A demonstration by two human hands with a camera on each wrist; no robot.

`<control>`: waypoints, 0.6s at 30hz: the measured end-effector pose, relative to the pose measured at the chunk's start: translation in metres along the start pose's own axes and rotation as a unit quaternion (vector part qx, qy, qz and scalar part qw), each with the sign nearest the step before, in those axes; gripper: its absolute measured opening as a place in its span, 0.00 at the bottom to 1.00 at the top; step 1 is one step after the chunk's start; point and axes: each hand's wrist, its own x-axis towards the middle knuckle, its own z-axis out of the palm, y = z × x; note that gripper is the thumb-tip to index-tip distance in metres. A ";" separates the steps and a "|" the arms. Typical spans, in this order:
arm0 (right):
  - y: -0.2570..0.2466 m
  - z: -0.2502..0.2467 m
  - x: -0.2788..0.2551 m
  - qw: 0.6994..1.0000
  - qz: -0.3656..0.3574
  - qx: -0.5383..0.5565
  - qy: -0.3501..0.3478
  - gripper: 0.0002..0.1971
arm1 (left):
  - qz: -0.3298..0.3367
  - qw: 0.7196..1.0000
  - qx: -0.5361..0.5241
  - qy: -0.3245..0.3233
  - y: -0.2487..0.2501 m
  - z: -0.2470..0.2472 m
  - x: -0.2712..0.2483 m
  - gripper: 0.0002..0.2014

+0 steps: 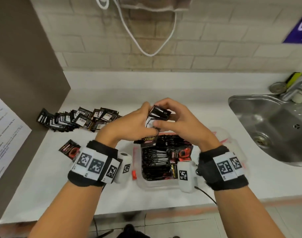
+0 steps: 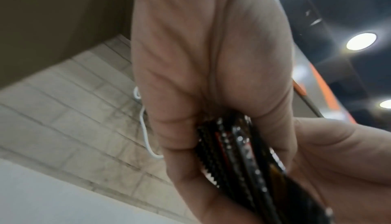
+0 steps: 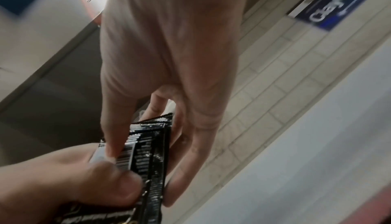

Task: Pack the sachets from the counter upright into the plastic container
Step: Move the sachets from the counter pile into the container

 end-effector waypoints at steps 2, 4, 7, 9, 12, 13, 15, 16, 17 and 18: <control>0.008 -0.014 -0.015 1.000 0.009 -0.006 0.006 0.16 | 0.013 0.999 0.025 -0.029 0.015 0.014 0.009 0.24; 0.017 -0.024 -0.030 1.000 0.019 -0.016 0.000 0.17 | 0.029 0.996 0.057 -0.060 0.029 0.029 0.018 0.25; 0.028 -0.037 -0.053 0.999 0.036 0.012 0.009 0.18 | 0.053 0.989 0.099 -0.101 0.047 0.050 0.029 0.27; 0.037 -0.046 -0.066 0.999 0.028 0.029 0.033 0.16 | 0.066 0.986 0.102 -0.116 0.059 0.064 0.035 0.27; 0.052 -0.058 -0.084 0.995 0.020 0.060 0.073 0.13 | 0.081 0.986 0.085 -0.118 0.075 0.082 0.039 0.30; 0.057 -0.061 -0.089 0.993 0.023 0.077 0.089 0.13 | 0.083 0.986 0.078 -0.119 0.078 0.086 0.040 0.31; 0.068 -0.068 -0.097 0.984 0.036 0.122 0.123 0.12 | 0.088 0.986 0.073 -0.122 0.081 0.091 0.040 0.33; 0.073 -0.070 -0.101 0.978 0.042 0.147 0.140 0.12 | 0.092 0.985 0.079 -0.123 0.082 0.092 0.040 0.32; 0.077 -0.072 -0.104 0.973 0.044 0.169 0.152 0.12 | 0.096 0.983 0.097 -0.123 0.082 0.093 0.040 0.30; 0.080 -0.073 -0.106 0.969 0.042 0.182 0.160 0.13 | 0.101 0.979 0.125 -0.125 0.082 0.095 0.041 0.27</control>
